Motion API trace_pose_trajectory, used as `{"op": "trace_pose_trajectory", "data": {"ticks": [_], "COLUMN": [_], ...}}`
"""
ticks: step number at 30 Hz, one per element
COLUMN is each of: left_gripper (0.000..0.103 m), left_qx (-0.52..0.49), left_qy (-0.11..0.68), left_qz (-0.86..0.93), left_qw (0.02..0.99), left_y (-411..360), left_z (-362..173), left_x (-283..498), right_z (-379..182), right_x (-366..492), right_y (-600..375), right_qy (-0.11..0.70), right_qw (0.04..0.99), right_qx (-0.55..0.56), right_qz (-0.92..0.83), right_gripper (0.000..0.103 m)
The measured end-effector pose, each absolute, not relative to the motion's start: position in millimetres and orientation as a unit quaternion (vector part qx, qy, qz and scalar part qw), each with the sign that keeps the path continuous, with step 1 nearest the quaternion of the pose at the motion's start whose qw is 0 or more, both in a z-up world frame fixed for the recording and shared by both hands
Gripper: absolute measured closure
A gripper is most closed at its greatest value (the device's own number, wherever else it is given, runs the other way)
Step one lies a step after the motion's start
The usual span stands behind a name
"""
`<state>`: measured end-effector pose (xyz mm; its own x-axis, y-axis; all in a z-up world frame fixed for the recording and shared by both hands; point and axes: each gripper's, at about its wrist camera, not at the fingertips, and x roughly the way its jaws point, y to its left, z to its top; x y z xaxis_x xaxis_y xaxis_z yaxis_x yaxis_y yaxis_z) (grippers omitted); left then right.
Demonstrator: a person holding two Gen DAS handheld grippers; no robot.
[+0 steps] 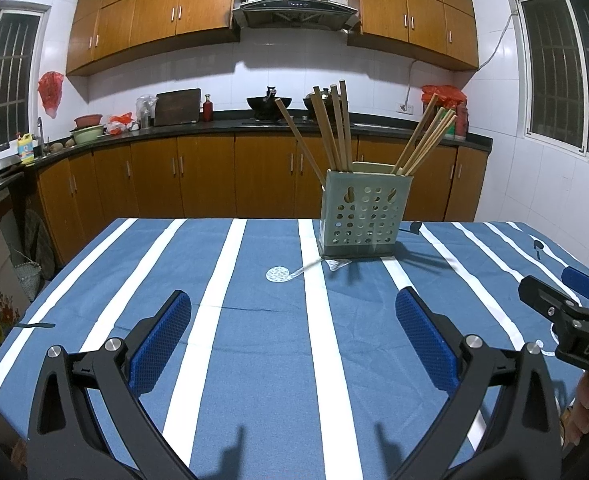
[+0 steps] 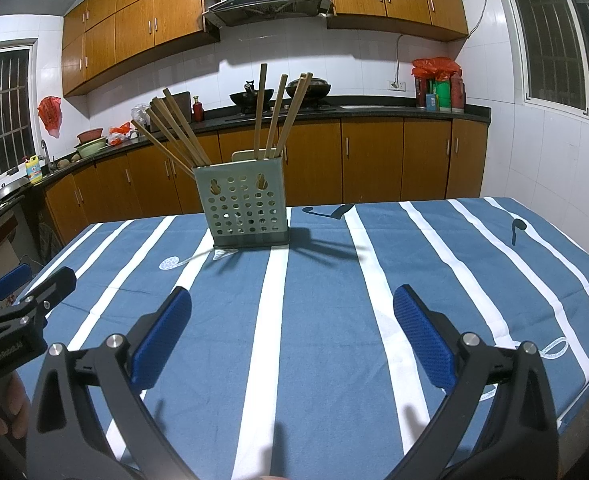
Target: Organize utensils
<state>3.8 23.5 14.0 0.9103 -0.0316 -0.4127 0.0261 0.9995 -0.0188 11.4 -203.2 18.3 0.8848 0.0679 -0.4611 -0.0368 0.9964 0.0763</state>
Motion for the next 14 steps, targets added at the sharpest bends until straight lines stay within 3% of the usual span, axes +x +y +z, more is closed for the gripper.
{"op": "trace_pose_trajectory", "data": {"ticks": [14], "left_gripper": [0.002], "left_qx": [-0.009], "left_qy": [0.215], "left_qz": [-0.013], "left_qw": [0.977], "left_y": [26.1], "left_z": [9.9], "left_x": [0.3], "right_z": [18.8], "right_x": [11.6], "right_y": [-203.6], "right_qy": [0.239], "right_qw": [0.97], "right_qx": [0.033], "right_qz": [0.027], "right_gripper": [0.004]}}
